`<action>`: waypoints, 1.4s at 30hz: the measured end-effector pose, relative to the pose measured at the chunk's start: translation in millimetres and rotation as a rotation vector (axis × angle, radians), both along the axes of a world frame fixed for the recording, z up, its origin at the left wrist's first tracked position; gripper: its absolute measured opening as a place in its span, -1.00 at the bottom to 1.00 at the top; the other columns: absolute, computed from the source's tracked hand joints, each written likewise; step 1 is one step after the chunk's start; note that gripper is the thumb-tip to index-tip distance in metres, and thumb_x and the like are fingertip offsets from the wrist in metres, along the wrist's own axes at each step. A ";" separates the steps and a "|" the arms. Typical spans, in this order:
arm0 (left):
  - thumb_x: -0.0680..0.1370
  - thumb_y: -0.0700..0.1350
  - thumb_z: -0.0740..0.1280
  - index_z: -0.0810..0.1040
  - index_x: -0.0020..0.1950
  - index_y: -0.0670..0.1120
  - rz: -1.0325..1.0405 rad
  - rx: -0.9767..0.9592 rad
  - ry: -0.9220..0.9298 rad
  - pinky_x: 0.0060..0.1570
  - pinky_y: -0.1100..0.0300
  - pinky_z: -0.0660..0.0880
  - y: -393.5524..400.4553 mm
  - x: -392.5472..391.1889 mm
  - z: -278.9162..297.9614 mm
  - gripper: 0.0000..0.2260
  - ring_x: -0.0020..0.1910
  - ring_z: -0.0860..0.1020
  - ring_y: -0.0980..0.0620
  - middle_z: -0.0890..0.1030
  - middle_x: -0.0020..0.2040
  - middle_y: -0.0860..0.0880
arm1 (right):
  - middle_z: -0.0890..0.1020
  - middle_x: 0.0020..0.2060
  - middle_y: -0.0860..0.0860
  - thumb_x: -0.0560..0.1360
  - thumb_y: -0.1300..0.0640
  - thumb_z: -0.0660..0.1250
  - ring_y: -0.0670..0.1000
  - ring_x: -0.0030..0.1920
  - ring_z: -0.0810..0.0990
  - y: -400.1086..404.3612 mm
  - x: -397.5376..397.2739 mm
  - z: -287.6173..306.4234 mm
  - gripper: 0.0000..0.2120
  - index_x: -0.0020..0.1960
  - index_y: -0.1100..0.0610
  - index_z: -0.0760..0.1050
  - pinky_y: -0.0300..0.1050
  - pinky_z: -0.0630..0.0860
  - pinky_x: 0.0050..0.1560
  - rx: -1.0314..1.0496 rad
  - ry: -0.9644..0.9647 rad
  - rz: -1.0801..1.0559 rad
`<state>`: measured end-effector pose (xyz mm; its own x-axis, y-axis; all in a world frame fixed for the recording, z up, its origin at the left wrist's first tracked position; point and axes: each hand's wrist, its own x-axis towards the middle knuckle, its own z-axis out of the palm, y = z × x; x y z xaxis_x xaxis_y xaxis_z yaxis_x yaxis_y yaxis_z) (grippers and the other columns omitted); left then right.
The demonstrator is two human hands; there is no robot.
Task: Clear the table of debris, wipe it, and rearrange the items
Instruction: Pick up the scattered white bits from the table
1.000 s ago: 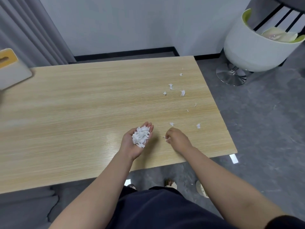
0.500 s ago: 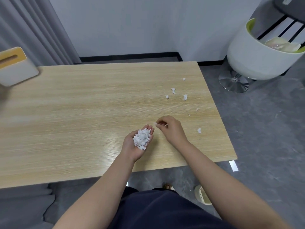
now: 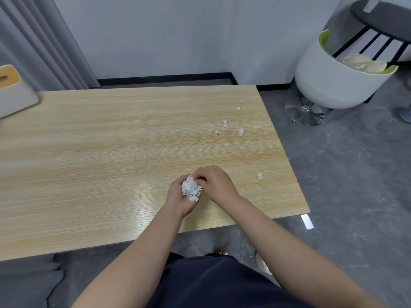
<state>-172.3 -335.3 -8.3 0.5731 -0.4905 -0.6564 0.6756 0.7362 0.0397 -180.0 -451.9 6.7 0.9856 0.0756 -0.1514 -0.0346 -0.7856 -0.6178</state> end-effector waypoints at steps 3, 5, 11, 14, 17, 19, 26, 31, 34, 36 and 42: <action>0.06 -0.42 0.43 0.56 -0.34 -0.38 -0.003 -0.008 -0.007 -0.49 0.18 0.54 -0.8 -0.5 2.9 -0.79 -0.49 0.58 -0.06 0.57 -0.41 -0.17 | 0.63 -0.03 -0.02 0.51 0.21 0.26 -0.02 0.05 0.51 -3.9 -0.2 0.1 -0.82 0.02 0.10 0.62 -0.14 0.43 0.03 0.052 -0.014 0.013; 0.24 -0.39 0.34 0.55 -0.30 -0.38 0.002 -0.011 0.028 -0.42 0.14 0.56 -3.3 0.0 4.7 -0.91 -0.45 0.58 -0.08 0.57 -0.36 -0.18 | 0.60 -0.04 0.02 0.52 0.21 0.27 -0.05 0.03 0.50 -8.9 -0.8 2.7 -0.81 0.04 0.12 0.63 -0.22 0.37 0.00 0.090 -0.037 0.005; 0.58 -0.22 0.08 0.53 0.02 -0.35 0.003 -0.001 0.023 -0.21 0.06 0.59 -6.9 9.1 -12.0 -0.72 -0.19 0.62 -0.14 0.61 -0.12 -0.23 | 0.59 -0.06 0.01 0.53 0.20 0.28 -0.08 -0.02 0.50 -26.0 2.3 4.1 -0.83 0.01 0.12 0.64 -0.21 0.41 0.04 0.184 -0.069 -0.081; 0.60 -0.21 0.07 0.54 0.07 -0.35 -0.022 0.028 -0.023 -0.12 0.02 0.61 -7.9 11.5 -14.6 -0.69 -0.10 0.64 -0.19 0.62 -0.02 -0.27 | 0.60 -0.06 0.01 0.52 0.20 0.30 -0.10 -0.06 0.49 -36.6 6.6 2.3 -0.86 0.01 0.14 0.63 -0.25 0.38 -0.01 0.202 -0.092 -0.149; 0.59 -0.20 0.06 0.60 -0.02 -0.40 -0.045 0.039 -0.045 0.01 -0.04 0.54 -8.3 13.8 -13.3 -0.63 -0.06 0.64 -0.23 0.63 0.02 -0.29 | 0.61 -0.04 0.01 0.52 0.19 0.31 -0.09 -0.05 0.51 -51.8 12.6 -2.6 -0.86 0.03 0.14 0.61 -0.28 0.37 -0.04 0.186 -0.096 -0.245; 0.59 -0.20 0.07 0.61 -0.06 -0.40 -0.047 0.034 -0.036 0.03 -0.06 0.50 -9.6 16.2 -14.0 -0.62 -0.08 0.65 -0.24 0.63 0.01 -0.30 | 0.61 -0.03 0.01 0.52 0.19 0.31 -0.10 -0.07 0.51 -61.7 16.2 -7.2 -0.86 0.04 0.14 0.61 -0.29 0.36 -0.06 0.174 -0.082 -0.274; 0.59 -0.20 0.07 0.61 -0.06 -0.41 -0.048 0.040 -0.022 0.01 -0.04 0.53 -9.5 22.4 -13.4 -0.62 0.02 0.60 -0.21 0.63 0.01 -0.30 | 0.64 -0.01 0.04 0.51 0.24 0.31 -0.09 -0.11 0.52 -89.7 23.7 -35.4 -0.85 0.04 0.19 0.61 -0.27 0.36 -0.08 0.036 0.044 -0.350; 0.61 -0.19 0.05 0.61 -0.07 -0.43 -0.040 0.028 0.011 -0.02 -0.07 0.52 -6.4 27.5 -13.4 -0.59 0.12 0.53 -0.20 0.63 -0.01 -0.31 | 0.61 0.05 0.11 0.51 0.22 0.31 0.04 0.01 0.58 -87.5 27.4 -65.2 -0.79 0.13 0.21 0.57 -0.22 0.37 -0.09 -0.051 0.175 -0.315; 0.61 -0.18 0.04 0.61 -0.08 -0.44 -0.038 0.030 0.024 0.03 -0.01 0.54 -2.8 29.6 -14.1 -0.57 0.13 0.52 -0.19 0.62 -0.01 -0.32 | 0.53 0.09 0.10 0.51 0.19 0.32 0.08 0.05 0.55 -84.2 31.3 -75.2 -0.76 0.17 0.21 0.52 -0.16 0.41 -0.05 -0.105 0.185 -0.279; 0.61 -0.19 0.05 0.60 -0.06 -0.44 -0.037 0.039 0.028 0.15 -0.02 0.50 -0.9 30.1 -14.7 -0.58 0.13 0.52 -0.19 0.62 0.00 -0.33 | 0.52 0.08 0.10 0.52 0.19 0.30 0.09 0.04 0.54 -83.7 33.5 -79.4 -0.78 0.15 0.20 0.52 -0.10 0.45 -0.03 -0.139 0.182 -0.263; 0.58 -0.21 0.08 0.60 -0.03 -0.42 -0.012 0.037 0.028 -0.13 -0.04 0.61 0.9 29.7 -16.4 -0.64 -0.01 0.61 -0.22 0.61 0.03 -0.30 | 0.55 -0.06 0.05 0.54 0.26 0.20 0.06 -0.07 0.54 -83.7 32.7 -80.4 -0.85 -0.05 0.17 0.56 -0.10 0.45 -0.12 -0.156 0.145 -0.201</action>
